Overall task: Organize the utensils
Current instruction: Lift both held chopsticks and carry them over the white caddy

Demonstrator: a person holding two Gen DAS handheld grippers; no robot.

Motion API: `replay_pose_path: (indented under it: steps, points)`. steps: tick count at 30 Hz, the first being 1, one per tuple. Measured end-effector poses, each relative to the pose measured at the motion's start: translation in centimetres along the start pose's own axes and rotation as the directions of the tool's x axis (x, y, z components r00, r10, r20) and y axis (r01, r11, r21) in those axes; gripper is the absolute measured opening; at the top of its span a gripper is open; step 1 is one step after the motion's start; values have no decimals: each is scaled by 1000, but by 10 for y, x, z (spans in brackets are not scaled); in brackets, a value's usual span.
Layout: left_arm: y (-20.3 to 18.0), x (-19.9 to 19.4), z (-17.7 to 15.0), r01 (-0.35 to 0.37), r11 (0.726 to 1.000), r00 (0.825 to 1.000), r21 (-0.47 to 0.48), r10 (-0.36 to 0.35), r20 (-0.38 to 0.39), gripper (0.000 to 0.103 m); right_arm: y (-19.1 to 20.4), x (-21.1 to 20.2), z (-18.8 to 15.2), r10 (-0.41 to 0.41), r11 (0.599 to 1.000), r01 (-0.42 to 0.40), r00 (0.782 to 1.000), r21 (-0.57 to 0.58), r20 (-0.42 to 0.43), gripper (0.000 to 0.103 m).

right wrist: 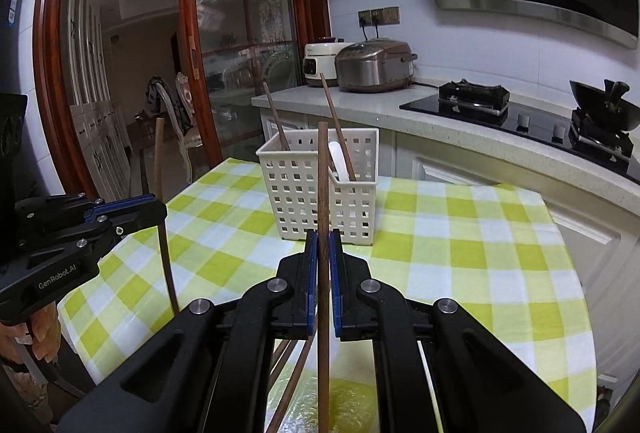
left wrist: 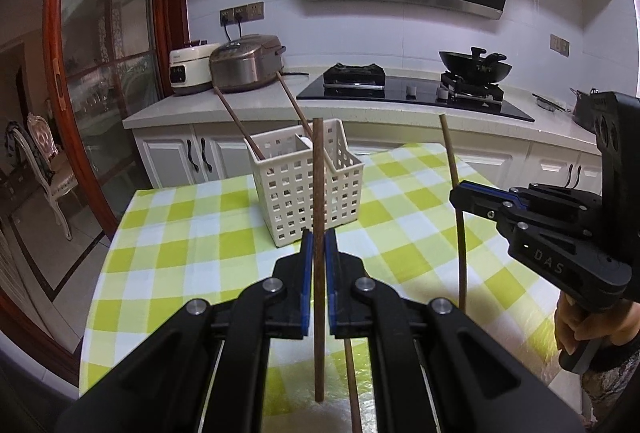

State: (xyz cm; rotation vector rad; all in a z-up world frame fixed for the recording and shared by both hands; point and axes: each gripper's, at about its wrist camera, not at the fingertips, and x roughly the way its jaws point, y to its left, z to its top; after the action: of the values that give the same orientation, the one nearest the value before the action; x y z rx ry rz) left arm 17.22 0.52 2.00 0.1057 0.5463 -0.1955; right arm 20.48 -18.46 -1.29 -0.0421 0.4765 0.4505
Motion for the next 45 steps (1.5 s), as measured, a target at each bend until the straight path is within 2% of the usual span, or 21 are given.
replay_pose_path:
  steps: [11, 30, 39, 45]
  points:
    - [0, -9, 3, -2, 1000, 1000, -3, 2, 24, 6, 5, -16, 5, -8, 1000, 9, 999, -24, 49, 7]
    - [-2, -14, 22, -3, 1000, 998, 6, 3, 67, 6, 1, -10, 23, -33, 999, 35, 997, -29, 74, 7]
    - [3, -22, 64, -1, 1000, 991, 4, 1, 132, 6, -8, 2, 65, -46, 998, 50, 993, -32, 111, 7]
    - [11, -18, 108, 5, 1000, 986, -19, -2, 166, 6, -9, 15, 95, -49, 997, 56, 990, -44, 135, 7]
